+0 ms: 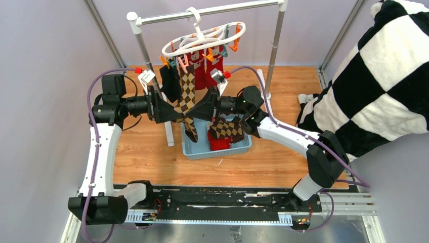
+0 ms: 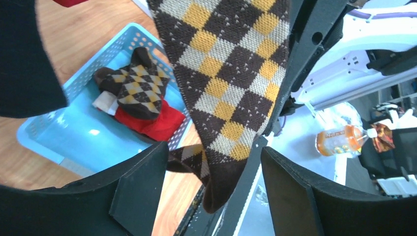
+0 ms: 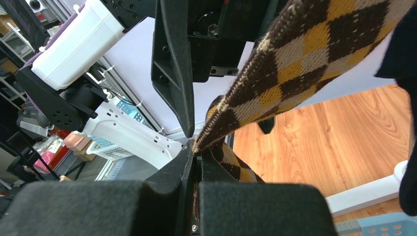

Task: Remove the socks clipped to the hanger
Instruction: Remove the sock from the hanger.

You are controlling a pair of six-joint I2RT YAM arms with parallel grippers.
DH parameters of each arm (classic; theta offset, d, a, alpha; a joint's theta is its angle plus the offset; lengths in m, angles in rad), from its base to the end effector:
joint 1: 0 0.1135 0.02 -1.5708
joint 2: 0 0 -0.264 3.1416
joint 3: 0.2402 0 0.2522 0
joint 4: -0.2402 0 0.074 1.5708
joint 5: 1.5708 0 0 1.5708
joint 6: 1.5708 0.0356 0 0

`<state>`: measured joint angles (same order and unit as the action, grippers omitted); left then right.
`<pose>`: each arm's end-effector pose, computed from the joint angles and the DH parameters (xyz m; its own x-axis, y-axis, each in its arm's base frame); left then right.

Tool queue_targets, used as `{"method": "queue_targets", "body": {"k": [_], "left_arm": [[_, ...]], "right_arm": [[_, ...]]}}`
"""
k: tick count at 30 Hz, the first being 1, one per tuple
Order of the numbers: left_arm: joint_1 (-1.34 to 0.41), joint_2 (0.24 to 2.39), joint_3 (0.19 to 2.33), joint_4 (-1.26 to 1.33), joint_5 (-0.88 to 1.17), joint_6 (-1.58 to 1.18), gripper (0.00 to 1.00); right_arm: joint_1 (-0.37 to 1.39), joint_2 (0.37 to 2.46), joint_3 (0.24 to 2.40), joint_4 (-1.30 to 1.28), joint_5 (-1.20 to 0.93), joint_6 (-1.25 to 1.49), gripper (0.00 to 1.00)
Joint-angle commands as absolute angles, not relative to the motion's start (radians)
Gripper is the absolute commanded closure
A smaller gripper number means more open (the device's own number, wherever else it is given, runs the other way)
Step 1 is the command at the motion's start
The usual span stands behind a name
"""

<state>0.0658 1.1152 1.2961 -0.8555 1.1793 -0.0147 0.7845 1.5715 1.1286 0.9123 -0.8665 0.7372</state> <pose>0.2041 -0.0195 0.3990 -0.6334 -0.0474 -0.7724 0.6860 0.4276 -0.5887 0.2312 0.2691 0.3706 -0.3938 0.2219 -0.8920 -0.9100 -0.2310 0.3443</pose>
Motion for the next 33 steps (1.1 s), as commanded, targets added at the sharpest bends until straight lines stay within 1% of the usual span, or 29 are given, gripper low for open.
{"method": "queue_targets", "body": {"k": [1, 5, 8, 10, 11, 13, 15, 17, 19, 21, 26, 29, 33], "left_arm": [[0.053, 1.097, 1.279, -0.86, 1.262, -0.047, 0.29], [0.053, 1.085, 1.275, -0.859, 1.252, -0.043, 0.6], [0.054, 1.08, 1.275, -0.859, 1.224, -0.039, 0.79], [0.053, 1.074, 1.279, -0.859, 1.202, -0.036, 0.88], [0.053, 1.074, 1.281, -0.859, 1.191, -0.035, 0.91], [0.048, 1.074, 1.287, -0.859, 1.162, -0.032, 0.97], [0.034, 1.073, 1.29, -0.859, 1.128, -0.027, 1.0], [0.016, 1.072, 1.29, -0.858, 1.104, -0.021, 1.0], [-0.005, 1.072, 1.293, -0.858, 1.082, -0.016, 1.0], [-0.038, 1.071, 1.295, -0.857, 1.056, -0.011, 1.0], [-0.074, 1.075, 1.314, -0.851, 1.021, -0.017, 1.0], [-0.083, 1.074, 1.325, -0.85, 1.009, -0.016, 1.0], [-0.087, 1.076, 1.333, -0.85, 1.001, -0.014, 1.0]], "right_arm": [[0.774, 1.588, 1.149, 0.945, -0.905, 0.757, 0.97], [0.774, 1.581, 1.144, 0.917, -0.894, 0.74, 0.95], [0.773, 1.571, 1.141, 0.887, -0.882, 0.721, 0.91], [0.773, 1.556, 1.136, 0.847, -0.853, 0.697, 0.8], [0.773, 1.542, 1.133, 0.817, -0.83, 0.677, 0.73], [0.773, 1.503, 1.131, 0.712, -0.737, 0.603, 0.63], [0.78, 1.452, 1.137, 0.59, -0.573, 0.501, 0.55], [0.804, 1.4, 1.14, 0.497, -0.387, 0.422, 0.48], [0.834, 1.362, 1.139, 0.468, -0.226, 0.355, 0.42], [0.86, 1.352, 1.152, 0.465, -0.111, 0.311, 0.37], [0.885, 1.426, 1.263, 0.442, -0.004, 0.268, 0.28], [0.904, 1.481, 1.328, 0.459, 0.071, 0.233, 0.27], [0.913, 1.563, 1.445, 0.448, 0.118, 0.176, 0.28]]}}
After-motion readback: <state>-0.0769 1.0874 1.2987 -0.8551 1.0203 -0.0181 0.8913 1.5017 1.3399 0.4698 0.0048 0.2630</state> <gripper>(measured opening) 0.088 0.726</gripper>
